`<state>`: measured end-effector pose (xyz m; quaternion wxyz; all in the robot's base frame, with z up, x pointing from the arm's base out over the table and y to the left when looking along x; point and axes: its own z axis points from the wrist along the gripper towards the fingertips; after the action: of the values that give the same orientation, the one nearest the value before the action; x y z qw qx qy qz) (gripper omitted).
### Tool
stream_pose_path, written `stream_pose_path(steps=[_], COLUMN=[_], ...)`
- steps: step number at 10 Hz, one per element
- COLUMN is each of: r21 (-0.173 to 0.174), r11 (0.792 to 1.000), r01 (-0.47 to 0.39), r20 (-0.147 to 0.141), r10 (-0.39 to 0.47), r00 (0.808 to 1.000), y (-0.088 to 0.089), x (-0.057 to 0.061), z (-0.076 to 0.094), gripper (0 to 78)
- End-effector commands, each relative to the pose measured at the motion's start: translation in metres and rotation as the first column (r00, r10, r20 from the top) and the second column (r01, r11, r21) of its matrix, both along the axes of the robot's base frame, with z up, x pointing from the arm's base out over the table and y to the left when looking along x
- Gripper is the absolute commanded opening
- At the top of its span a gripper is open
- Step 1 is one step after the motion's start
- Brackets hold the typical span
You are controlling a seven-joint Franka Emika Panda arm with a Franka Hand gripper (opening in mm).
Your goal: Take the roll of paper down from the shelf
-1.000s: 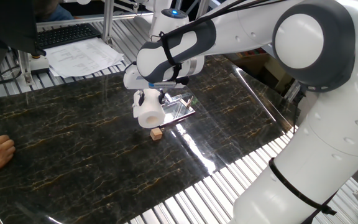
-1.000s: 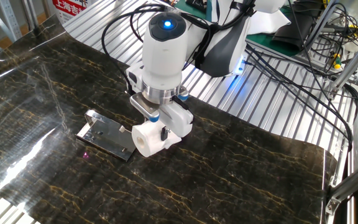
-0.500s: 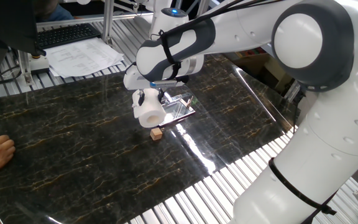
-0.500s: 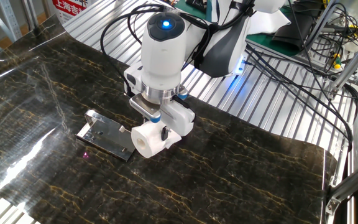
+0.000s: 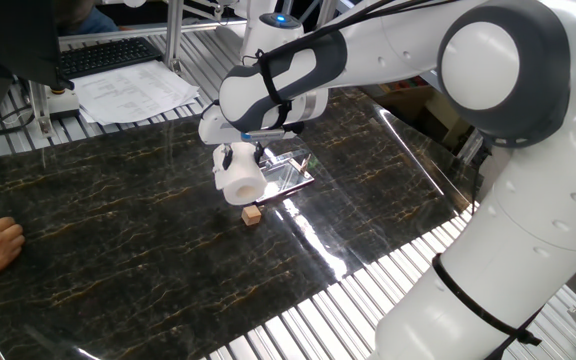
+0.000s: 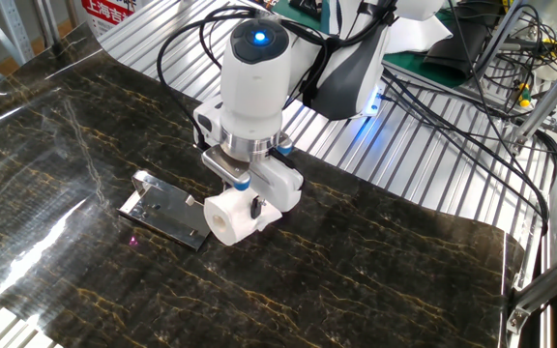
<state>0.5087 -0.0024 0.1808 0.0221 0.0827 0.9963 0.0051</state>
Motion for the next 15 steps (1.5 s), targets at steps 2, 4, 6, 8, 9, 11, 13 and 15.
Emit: stream_pose_path(steps=[2, 4, 6, 8, 9, 11, 13, 15], r21=[0.001, 0.001, 0.001, 0.005, 0.007, 0.013, 0.019, 0.025], r11=[1.000, 1.000, 1.000, 1.000, 0.999, 0.999, 0.999, 1.000], r01=[0.003, 0.003, 0.003, 0.030, 0.035, 0.043, 0.034, 0.012], r20=[0.004, 0.004, 0.004, 0.008, 0.009, 0.012, 0.014, 0.018], r10=[-0.003, -0.003, -0.003, -0.030, -0.035, -0.043, -0.034, -0.013], r00=[1.000, 1.000, 1.000, 1.000, 0.999, 0.999, 0.999, 1.000], y=[-0.0002, -0.0002, -0.0002, 0.0005, 0.0007, 0.0009, 0.0010, 0.0011], x=[0.0010, 0.0010, 0.0010, 0.0004, 0.0002, 0.0000, -0.0001, -0.0002], z=[0.0014, 0.0014, 0.0014, 0.0022, 0.0024, 0.0028, 0.0029, 0.0030], gripper=[77.5, 77.5, 77.5, 77.5, 77.5, 77.5, 77.5, 77.5])
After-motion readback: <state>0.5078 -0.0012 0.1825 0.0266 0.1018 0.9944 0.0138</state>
